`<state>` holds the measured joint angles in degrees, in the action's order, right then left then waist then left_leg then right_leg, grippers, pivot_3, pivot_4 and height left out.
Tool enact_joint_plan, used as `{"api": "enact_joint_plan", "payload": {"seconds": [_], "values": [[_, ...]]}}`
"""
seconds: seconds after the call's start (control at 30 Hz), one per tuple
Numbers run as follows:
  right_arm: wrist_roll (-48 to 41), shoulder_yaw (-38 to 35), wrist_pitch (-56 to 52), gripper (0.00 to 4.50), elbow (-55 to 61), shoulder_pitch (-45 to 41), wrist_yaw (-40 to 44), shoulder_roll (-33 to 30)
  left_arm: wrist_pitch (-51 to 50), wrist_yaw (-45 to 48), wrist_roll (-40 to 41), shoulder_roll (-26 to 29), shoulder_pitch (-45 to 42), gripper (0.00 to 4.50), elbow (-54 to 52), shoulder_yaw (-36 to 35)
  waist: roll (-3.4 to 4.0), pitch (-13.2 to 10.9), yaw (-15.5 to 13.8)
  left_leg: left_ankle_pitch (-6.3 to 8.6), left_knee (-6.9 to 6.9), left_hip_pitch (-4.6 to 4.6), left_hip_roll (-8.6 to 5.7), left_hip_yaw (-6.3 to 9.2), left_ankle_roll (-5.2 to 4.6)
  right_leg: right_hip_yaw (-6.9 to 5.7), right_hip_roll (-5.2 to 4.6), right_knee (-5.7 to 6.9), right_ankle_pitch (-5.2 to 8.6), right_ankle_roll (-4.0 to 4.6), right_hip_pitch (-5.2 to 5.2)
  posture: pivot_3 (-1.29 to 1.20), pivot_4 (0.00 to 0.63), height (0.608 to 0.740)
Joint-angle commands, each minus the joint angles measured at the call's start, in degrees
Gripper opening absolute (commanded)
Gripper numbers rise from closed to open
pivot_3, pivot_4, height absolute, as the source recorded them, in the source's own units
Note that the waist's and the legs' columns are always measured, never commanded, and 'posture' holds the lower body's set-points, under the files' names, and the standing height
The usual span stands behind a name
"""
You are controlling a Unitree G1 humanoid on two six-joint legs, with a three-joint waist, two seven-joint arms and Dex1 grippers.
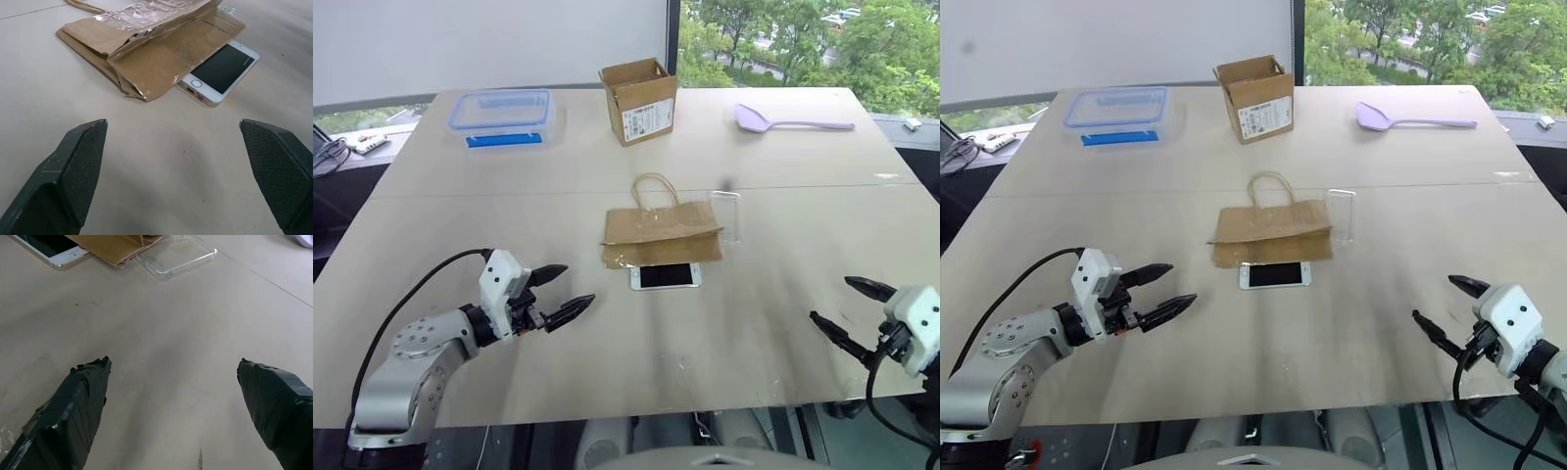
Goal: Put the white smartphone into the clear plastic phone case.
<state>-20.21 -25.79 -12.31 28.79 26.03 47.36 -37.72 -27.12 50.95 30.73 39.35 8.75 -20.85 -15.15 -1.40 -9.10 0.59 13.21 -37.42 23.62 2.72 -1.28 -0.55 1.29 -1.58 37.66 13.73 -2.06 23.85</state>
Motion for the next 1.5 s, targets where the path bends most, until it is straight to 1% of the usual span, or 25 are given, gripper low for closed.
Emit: {"api": "enact_joint_plan", "payload": {"seconds": [0.03, 0.13, 0.27, 0.43, 0.5, 0.53, 0.6, 0.63, 0.7, 0.73, 0.77, 0.83, 0.87, 0.93, 1.0, 1.13, 1.3, 1.37, 1.4, 1.47, 1.5], "values": [[-2.42, -2.68, 1.64, 4.50, 0.64, 0.14, 0.87, 0.18, 2.45, -0.88, -1.65, -0.12, -5.73, 4.44, -0.56, 2.04, 0.00, 0.00, -0.01, 0.00, 0.00, 0.00, 0.00, 0.00, 0.00, 0.00, 0.00, 0.00, 0.00, 0.00, 0.00, 0.00, 0.150, 0.740], [-5.09, -0.91, 2.42, 4.50, 4.30, 0.43, 1.71, 1.63, 10.33, -1.30, -10.39, -0.56, -17.13, 4.44, 5.02, 9.25, -0.01, -0.01, -1.75, -0.01, -0.06, 0.08, -0.23, 0.02, 0.00, -0.20, 0.00, 0.00, 0.00, 0.00, -0.03, 0.00, 0.150, 0.740], [-6.13, 2.08, 1.86, 4.50, 11.02, 2.62, 2.49, 1.47, 17.79, -0.19, -16.87, -1.44, -24.44, 4.44, 12.57, 14.81, 0.21, 0.11, -1.34, -0.01, -0.06, -0.03, -0.24, -0.03, -0.01, -0.07, 0.02, 0.01, 0.00, 0.01, -0.16, 0.00, 0.150, 0.740], [-5.64, 4.53, -0.94, 4.50, 18.37, 3.86, -1.25, 1.71, 28.17, 1.18, -25.45, -2.58, -31.44, 4.44, 24.87, 22.23, 0.14, 0.08, -0.97, 0.01, 0.01, 0.08, -0.23, -0.02, -0.01, -0.02, 0.14, -0.04, -0.02, -0.05, -0.08, 0.00, 0.150, 0.740], [-4.93, 5.29, -1.68, 4.50, 20.11, 4.14, -2.55, 1.83, 32.10, 2.28, -27.22, -2.81, -32.95, 4.44, 28.82, 24.02, 0.14, 0.08, -1.18, 0.01, 0.00, 0.07, -0.23, 0.00, -0.01, -0.05, 0.14, -0.02, -0.01, -0.26, -0.08, 0.00, 0.150, 0.740], [-4.23, 5.77, -1.97, 4.50, 20.98, 4.28, -3.33, 1.94, 33.60, 2.93, -27.59, -3.01, -33.64, 4.22, 30.61, 24.63, 0.14, 0.08, -1.25, 0.00, 0.00, 0.07, -0.23, 0.00, -0.01, -0.04, 0.14, -0.02, 0.02, -0.20, -0.08, 0.00, 0.150, 0.740], [-3.54, 6.30, -2.77, 4.50, 23.03, 5.18, -4.80, 2.22, 35.65, 3.30, -28.00, -3.91, -35.16, 3.60, 33.86, 25.26, 0.14, 0.08, -1.39, 0.00, -0.02, 0.07, -0.23, 0.00, -0.01, -0.05, 0.12, -0.01, 0.07, -0.13, -0.09, 0.00, 0.150, 0.740], [-3.47, 6.42, -3.12, 4.50, 23.90, 5.69, -5.29, 2.35, 36.58, 3.47, -28.01, -4.38, -35.82, 3.05, 35.17, 25.33, 0.12, 0.08, -1.40, 0.00, -0.04, 0.07, -0.23, -0.01, -0.01, -0.05, 0.12, 0.00, 0.07, -0.13, -0.08, 0.00, 0.150, 0.740], [-2.56, 7.02, -3.21, 4.50, 24.65, 6.40, -6.08, 2.47, 38.10, 3.36, -27.93, -5.05, -36.64, 2.13, 37.18, 24.90, 0.12, 0.08, -1.46, 0.00, -0.06, 0.08, -0.23, 0.01, -0.01, -0.07, 0.11, 0.01, 0.07, -0.13, -0.09, 0.00, 0.150, 0.740], [-1.67, 7.57, -3.07, 4.50, 24.71, 6.54, -6.39, 2.42, 38.75, 3.20, -27.88, -5.19, -36.80, 1.60, 37.98, 24.46, 0.08, 0.10, -1.42, 0.00, -0.08, 0.07, -0.23, 0.01, -0.01, -0.07, 0.11, 0.02, 0.07, -0.13, -0.10, 0.00, 0.150, 0.740], [-0.77, 8.21, -2.91, 4.50, 24.73, 6.51, -6.70, 2.33, 38.96, 2.99, -27.69, -5.18, -36.94, 1.18, 38.44, 23.87, 0.08, 0.10, -1.38, 0.00, -0.08, 0.07, -0.23, 0.01, -0.01, -0.07, 0.11, 0.02, 0.07, -0.14, -0.11, 0.00, 0.150, 0.740], [-0.53, 9.22, -3.32, 4.50, 24.72, 5.52, -7.52, 2.55, 38.51, 2.51, -27.23, -4.79, -36.91, 0.15, 38.53, 22.65, 0.08, 0.10, -1.17, 0.00, -0.08, 0.06, -0.23, -0.01, -0.01, -0.04, 0.11, 0.02, 0.06, -0.13, -0.11, 0.00, 0.150, 0.740], [-0.68, 9.76, -3.54, 4.50, 24.51, 4.70, -7.67, 2.47, 38.22, 1.85, -27.10, -4.48, -36.72, 0.06, 38.50, 21.78, 0.08, 0.10, -1.16, 0.00, -0.08, 0.05, -0.22, -0.01, -0.01, -0.04, 0.12, 0.04, 0.06, -0.14, -0.11, 0.00, 0.150, 0.740], [-0.69, 10.71, -3.75, 4.50, 23.91, 3.36, -7.63, 2.14, 37.58, 0.73, -26.76, -4.05, -36.31, 0.06, 38.62, 20.23, 0.08, 0.10, -1.15, 0.00, -0.08, 0.05, -0.22, 0.01, -0.01, -0.06, 0.13, 0.07, 0.06, -0.14, -0.10, 0.00, 0.150, 0.740], [-0.49, 12.08, -3.64, 4.50, 22.27, 1.29, -6.88, 1.44, 35.77, -1.69, -26.15, -2.99, -35.06, 0.06, 38.80, 17.00, 0.06, 0.10, -1.07, 0.00, -0.08, 0.04, -0.21, 0.01, -0.01, -0.06, 0.13, 0.08, 0.06, -0.14, -0.11, 0.00, 0.150, 0.740], [-1.14, 14.27, -3.93, 4.50, 19.79, -2.70, -5.65, 0.38, 35.05, -4.39, -26.33, 1.10, -31.18, 0.06, 38.99, 11.91, 0.07, 0.09, -0.48, 0.00, -0.08, 0.00, -0.17, 0.00, -0.01, -0.05, 0.14, 0.11, 0.06, -0.14, -0.11, 0.00, 0.150, 0.740], [-1.47, 15.41, -3.38, 4.50, 16.58, -5.54, -3.80, -0.80, 35.28, -5.01, -26.13, 6.00, -25.57, 0.06, 40.56, 7.09, 0.03, 0.10, -0.54, 0.00, -0.07, 0.04, -0.17, 0.00, -0.01, -0.10, 0.08, 0.09, 0.05, -0.13, -0.11, 0.00, 0.150, 0.740], [-1.42, 15.92, -3.19, 4.50, 15.76, -6.24, -3.37, -0.89, 33.72, -1.93, -23.08, 7.09, -23.68, 0.06, 40.29, 5.39, 0.00, 0.10, -0.65, 0.00, -0.08, 0.04, -0.18, 0.01, -0.01, -0.15, 0.05, 0.10, 0.05, -0.12, -0.11, 0.00, 0.150, 0.740], [-1.40, 16.11, -3.06, 4.50, 15.39, -6.46, -3.10, -0.91, 32.14, -0.59, -20.79, 7.19, -22.87, 0.30, 39.35, 4.27, 0.00, 0.10, -0.68, 0.00, -0.08, 0.03, -0.17, 0.01, -0.01, -0.16, 0.04, 0.10, 0.05, -0.12, -0.11, 0.00, 0.150, 0.740], [-1.50, 16.18, -2.92, 4.50, 14.76, -6.77, -2.58, -1.05, 25.84, 2.97, -14.56, 7.25, -21.14, 0.77, 34.56, 2.41, 0.01, 0.10, -0.66, 0.00, -0.08, 0.03, -0.15, 0.00, -0.01, -0.16, 0.02, 0.11, 0.05, -0.12, -0.11, 0.00, 0.150, 0.740], [-1.67, 16.05, -3.00, 4.50, 14.59, -6.86, -2.40, -1.10, 22.01, 5.03, -10.67, 7.12, -20.25, 1.27, 31.11, 1.61, 0.00, 0.10, -0.71, 0.00, -0.08, 0.03, -0.06, -0.01, -0.01, -0.17, 0.00, 0.11, 0.05, -0.11, -0.11, 0.00, 0.150, 0.740]]}}
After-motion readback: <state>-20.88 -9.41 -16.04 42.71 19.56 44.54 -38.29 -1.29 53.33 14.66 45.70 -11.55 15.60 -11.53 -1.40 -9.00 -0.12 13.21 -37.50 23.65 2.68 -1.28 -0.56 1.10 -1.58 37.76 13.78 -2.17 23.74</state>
